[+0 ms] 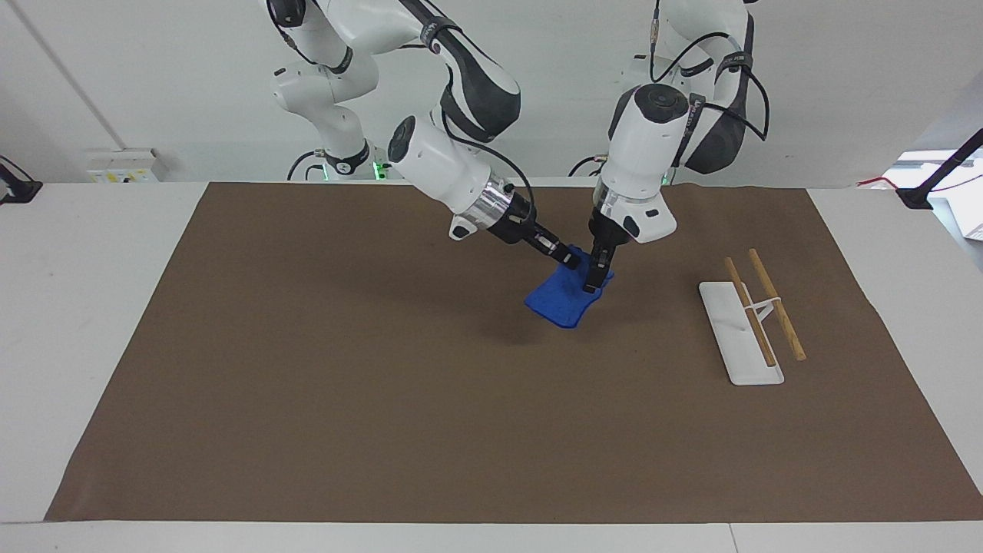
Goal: Right arm passes towel to left arm to hang
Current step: 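Grasp the towel with the left gripper from the right gripper, then open the right gripper and pull back while the left gripper holds towel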
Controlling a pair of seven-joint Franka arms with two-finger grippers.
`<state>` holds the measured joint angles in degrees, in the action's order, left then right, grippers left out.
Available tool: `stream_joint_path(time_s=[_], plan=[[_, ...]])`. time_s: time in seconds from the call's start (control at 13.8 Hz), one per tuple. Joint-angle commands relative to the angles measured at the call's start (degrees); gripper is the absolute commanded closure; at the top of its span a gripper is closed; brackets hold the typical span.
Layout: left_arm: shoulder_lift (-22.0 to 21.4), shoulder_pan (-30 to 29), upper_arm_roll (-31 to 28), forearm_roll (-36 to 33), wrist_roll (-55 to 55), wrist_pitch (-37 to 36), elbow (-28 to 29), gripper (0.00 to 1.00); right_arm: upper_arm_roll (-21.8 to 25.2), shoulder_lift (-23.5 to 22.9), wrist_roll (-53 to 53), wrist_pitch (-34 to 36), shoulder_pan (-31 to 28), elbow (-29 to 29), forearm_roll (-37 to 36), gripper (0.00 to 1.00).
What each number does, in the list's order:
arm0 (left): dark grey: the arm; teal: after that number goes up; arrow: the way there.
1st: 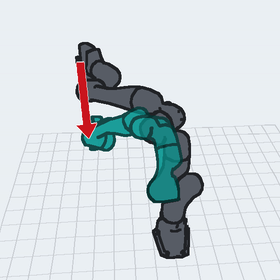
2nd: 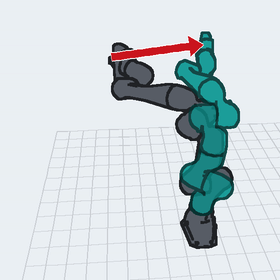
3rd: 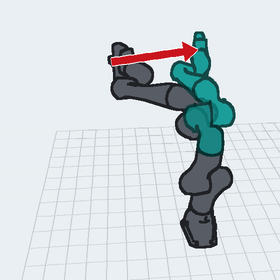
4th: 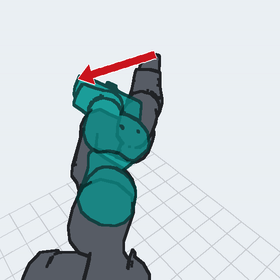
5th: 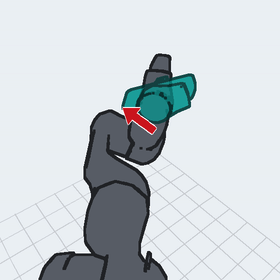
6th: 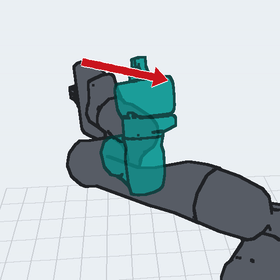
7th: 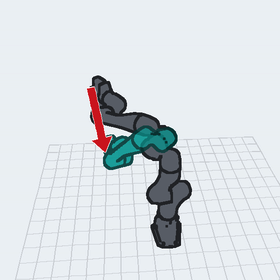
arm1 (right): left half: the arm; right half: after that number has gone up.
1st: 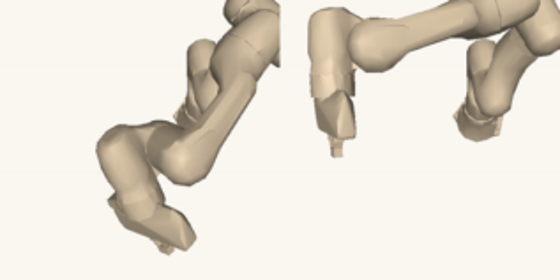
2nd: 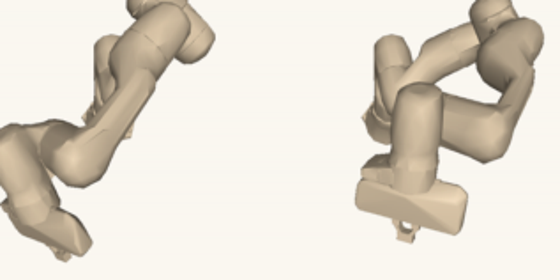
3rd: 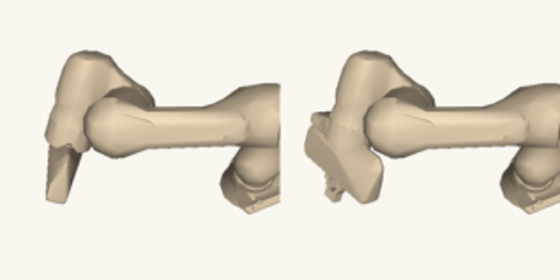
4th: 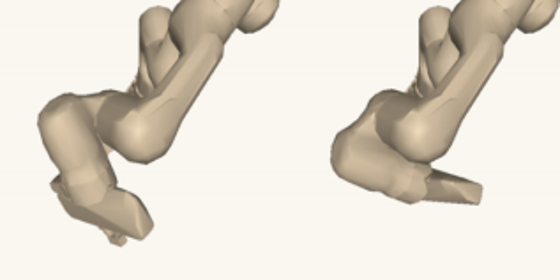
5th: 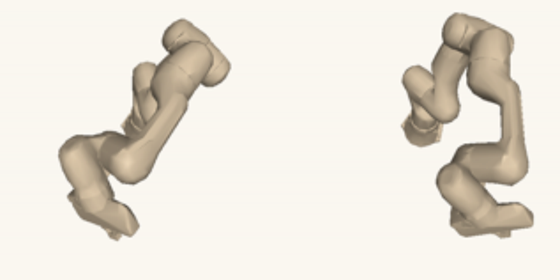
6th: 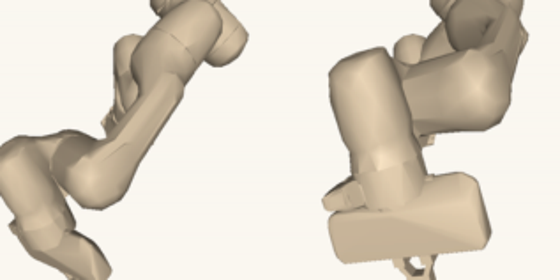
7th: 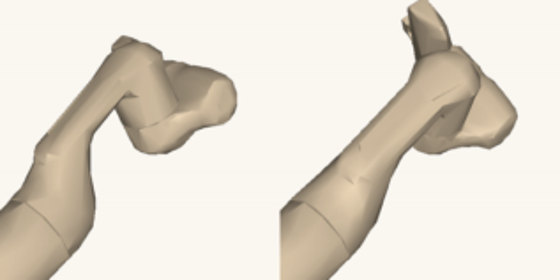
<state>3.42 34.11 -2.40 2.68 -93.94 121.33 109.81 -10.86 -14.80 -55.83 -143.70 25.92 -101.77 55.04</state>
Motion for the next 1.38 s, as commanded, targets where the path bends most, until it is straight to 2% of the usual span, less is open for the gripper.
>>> stream_joint_path(time_s=[0.0,0.22,0.43,0.65,0.72,0.87,0.94,1.01,1.09,1.3], plan=[[-0.78,-0.71,-0.68,0.66,3.06,-1.7,-0.12,0.32,-0.12,-0.23,-0.07,-0.53,-0.08,0.17,1.13,0.99],[0.01,-1.59,-0.68,0.57,4.38,-3.37,-1.53,0.33,-0.12,-0.23,0.02,-0.53,-0.16,0.17,1.13,0.99],[0.01,-1.59,-0.68,0.57,4.47,-3.38,-1.53,0.42,-0.12,-0.23,0.02,-0.53,-0.08,0.17,1.13,0.99],[-0.25,-0.89,-0.59,0.66,4.47,-3.2,-0.92,0.42,-0.12,-0.23,0.11,-0.53,-0.16,0.17,1.13,0.99],[-0.34,-0.89,-0.5,0.66,4.38,-3.2,-0.92,0.46,-0.12,-0.23,0.11,-0.53,-0.08,0.17,1.13,0.99],[-0.25,-0.89,-0.5,0.66,4.38,-3.29,-0.92,0.68,-0.12,-0.23,0.2,-0.53,-0.08,0.17,1.13,0.99],[-0.25,-0.89,-0.5,0.66,4.29,-3.38,-0.92,0.83,-0.12,-0.23,0.2,-0.53,-0.08,0.17,1.13,0.99],[-0.34,-0.89,-0.59,0.66,4.29,-3.46,-0.92,0.92,-0.12,-0.23,0.2,-0.53,-0.16,0.17,1.04,0.98],[-0.25,-0.98,-0.59,0.66,4.38,-3.46,-1.01,0.99,-0.12,-0.23,0.2,-0.53,-0.16,0.17,1.13,0.98],[-0.08,-1.24,-0.68,0.57,4.38,-3.46,-1.53,1.0,-0.12,-0.23,0.11,-0.53,-0.08,0.17,1.04,0.98]])
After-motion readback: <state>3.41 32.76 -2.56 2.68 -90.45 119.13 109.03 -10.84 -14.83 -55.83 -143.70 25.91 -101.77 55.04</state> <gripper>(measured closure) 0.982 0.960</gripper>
